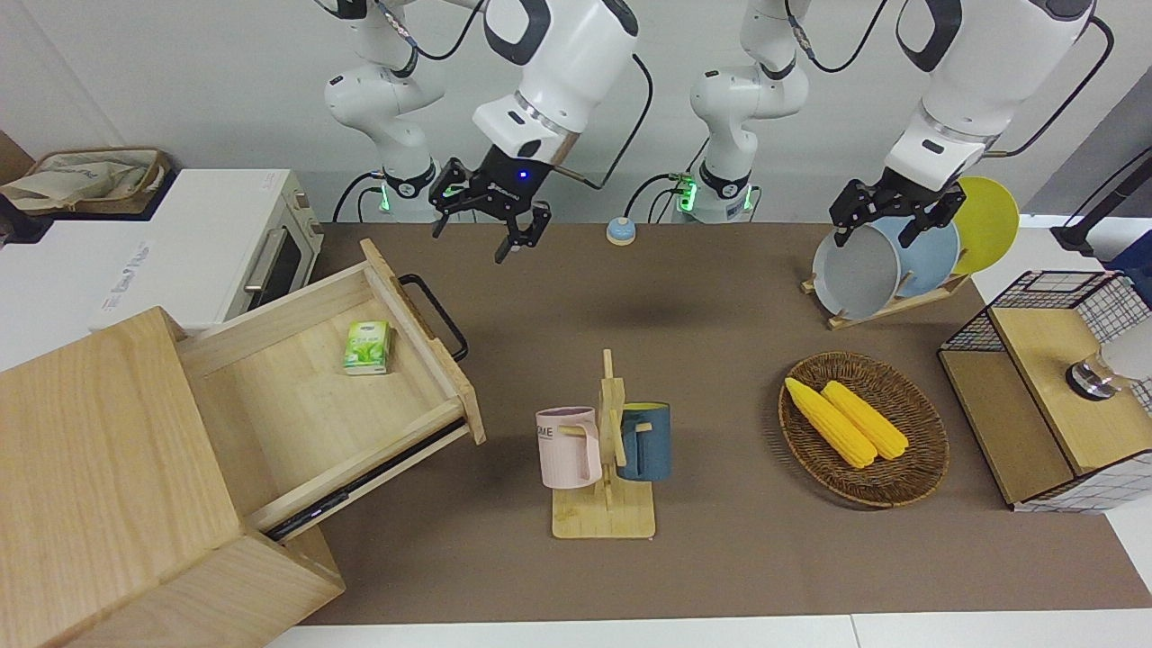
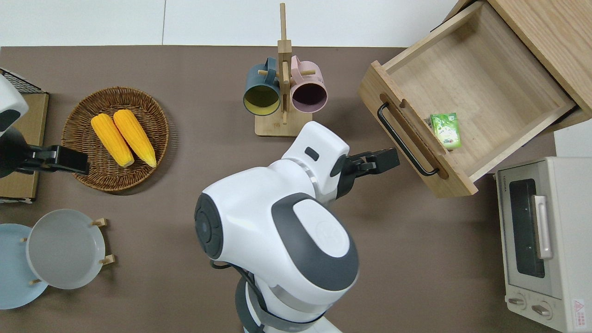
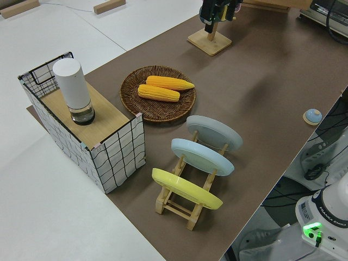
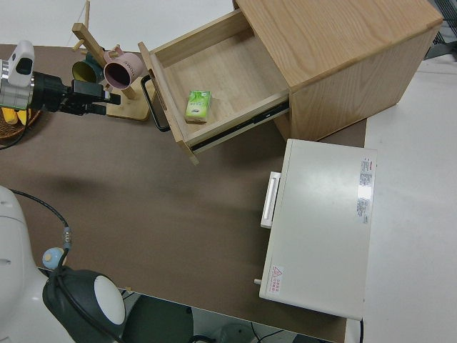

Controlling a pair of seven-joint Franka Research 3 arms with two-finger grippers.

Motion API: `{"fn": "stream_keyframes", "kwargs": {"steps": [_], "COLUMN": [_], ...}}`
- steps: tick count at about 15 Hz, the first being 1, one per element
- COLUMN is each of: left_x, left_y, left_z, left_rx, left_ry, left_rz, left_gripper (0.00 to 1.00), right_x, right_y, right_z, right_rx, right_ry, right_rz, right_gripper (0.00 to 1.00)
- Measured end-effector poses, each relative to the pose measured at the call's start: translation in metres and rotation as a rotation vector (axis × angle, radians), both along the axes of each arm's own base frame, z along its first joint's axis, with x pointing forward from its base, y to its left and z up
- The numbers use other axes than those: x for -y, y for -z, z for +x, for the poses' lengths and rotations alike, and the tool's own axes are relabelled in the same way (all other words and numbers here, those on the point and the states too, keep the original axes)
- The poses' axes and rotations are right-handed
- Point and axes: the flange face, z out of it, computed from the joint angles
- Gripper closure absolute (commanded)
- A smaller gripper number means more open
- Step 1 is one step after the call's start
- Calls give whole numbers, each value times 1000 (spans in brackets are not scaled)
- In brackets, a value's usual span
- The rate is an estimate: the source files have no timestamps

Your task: Slide drawer open with right arm

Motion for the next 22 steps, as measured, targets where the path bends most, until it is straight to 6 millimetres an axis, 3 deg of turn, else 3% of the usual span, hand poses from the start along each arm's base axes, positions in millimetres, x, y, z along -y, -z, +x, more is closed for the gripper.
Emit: {"fn": "stream_keyframes", "kwargs": {"steps": [5, 8, 11, 16, 22], "left_x": [0, 0, 0, 0, 0], "left_y": [0, 0, 0, 0, 0], "left_z": [0, 0, 0, 0, 0], "left_rx": [0, 0, 0, 0, 0], "left_ry": [0, 0, 0, 0, 0], "left_rz": [0, 0, 0, 0, 0], "left_gripper": [7, 7, 7, 7, 7], "right_x": [63, 92, 129, 208, 273], "right_y": [-48, -62, -67, -67, -61], "right_z": [-3, -2, 5, 22, 31], "right_rx": [-62, -94, -134, -189, -214], "right_ry": [37, 38, 45, 28, -24], "right_rz": [201, 288, 375, 495, 531], "right_gripper": [15, 15, 15, 15, 15]}}
